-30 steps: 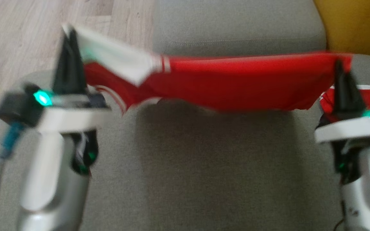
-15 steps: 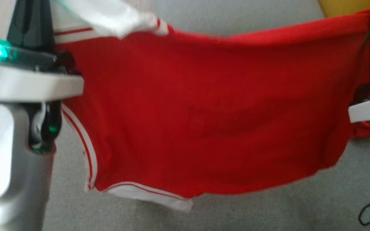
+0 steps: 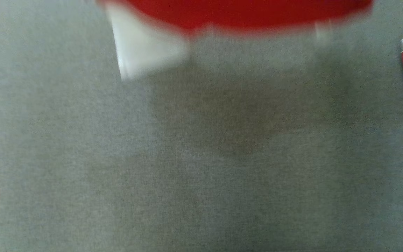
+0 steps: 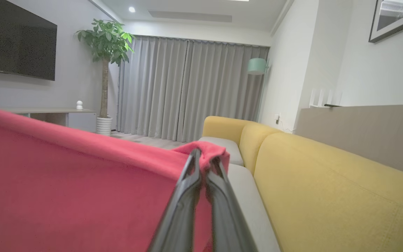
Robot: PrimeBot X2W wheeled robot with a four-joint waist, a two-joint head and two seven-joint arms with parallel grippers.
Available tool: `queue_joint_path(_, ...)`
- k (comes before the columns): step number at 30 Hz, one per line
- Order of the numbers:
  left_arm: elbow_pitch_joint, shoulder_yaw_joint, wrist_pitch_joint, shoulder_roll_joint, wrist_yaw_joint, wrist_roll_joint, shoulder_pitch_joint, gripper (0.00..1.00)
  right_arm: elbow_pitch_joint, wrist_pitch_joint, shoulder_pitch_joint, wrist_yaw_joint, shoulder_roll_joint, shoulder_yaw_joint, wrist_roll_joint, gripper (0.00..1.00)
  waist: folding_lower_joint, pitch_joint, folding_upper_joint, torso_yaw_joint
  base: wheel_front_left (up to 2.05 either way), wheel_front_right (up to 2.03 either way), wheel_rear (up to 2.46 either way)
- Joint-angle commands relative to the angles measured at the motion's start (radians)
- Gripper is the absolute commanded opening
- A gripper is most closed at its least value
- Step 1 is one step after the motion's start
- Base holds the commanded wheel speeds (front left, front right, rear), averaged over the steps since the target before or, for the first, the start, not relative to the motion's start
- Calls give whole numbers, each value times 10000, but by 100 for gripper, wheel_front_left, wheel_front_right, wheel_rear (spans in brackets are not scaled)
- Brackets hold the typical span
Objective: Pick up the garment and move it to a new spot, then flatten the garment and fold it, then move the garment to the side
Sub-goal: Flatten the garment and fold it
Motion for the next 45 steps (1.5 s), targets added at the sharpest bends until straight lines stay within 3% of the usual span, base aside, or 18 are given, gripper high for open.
queue_joint_path(1, 176, 280, -302, 467, -7, 146, -726, 0, 263, -329, -526, -7, 134, -82, -180, 0, -7, 878, 1, 124, 0, 0, 0)
queue_joint_path(5, 1658, 125, -1614, 133, 70, 391, -1581, 0, 2113, -1363, -1518, -7, 352, -224, -588, 0, -7, 938, 1, 253, 0, 0, 0)
queue_joint_path(11, 2757, -200, -2494, -373, -188, 477, -1224, 0, 3929, -2446, -1220, -7, 545, -395, -728, 0, -7, 895, 1, 386, 0, 0, 0)
queue_joint_path(17, 3188, -799, -2580, -563, -420, 762, 499, 0, 5431, -2720, -30, -7, 433, 182, -585, 0, -7, 551, 1, 527, 0, 0, 0)
queue_joint_path(24, 3145, -1471, -2585, -563, -552, 806, 3543, 0, 6665, -2363, 1697, -7, 210, 1544, 50, 0, -7, -559, 1, 611, 0, 0, 0)
queue_joint_path(33, 2591, -2148, -2587, -273, -581, 679, 6640, 0, 6736, -1657, 3736, -7, -230, 3314, 1578, 0, -7, -2266, 1, 607, 0, 0, 0)
queue_joint_path(38, 1722, -2585, -2478, 105, -585, 566, 8336, 0, 5811, -825, 5184, -7, -822, 4718, 3096, 0, -7, -3322, 1, 617, 0, 0, 0)
queue_joint_path(45, 339, -2594, -2088, 470, -354, 289, 9790, 0, 4561, -271, 6294, -7, -1687, 5728, 4358, 0, -7, -4072, 1, 610, 0, 0, 0)
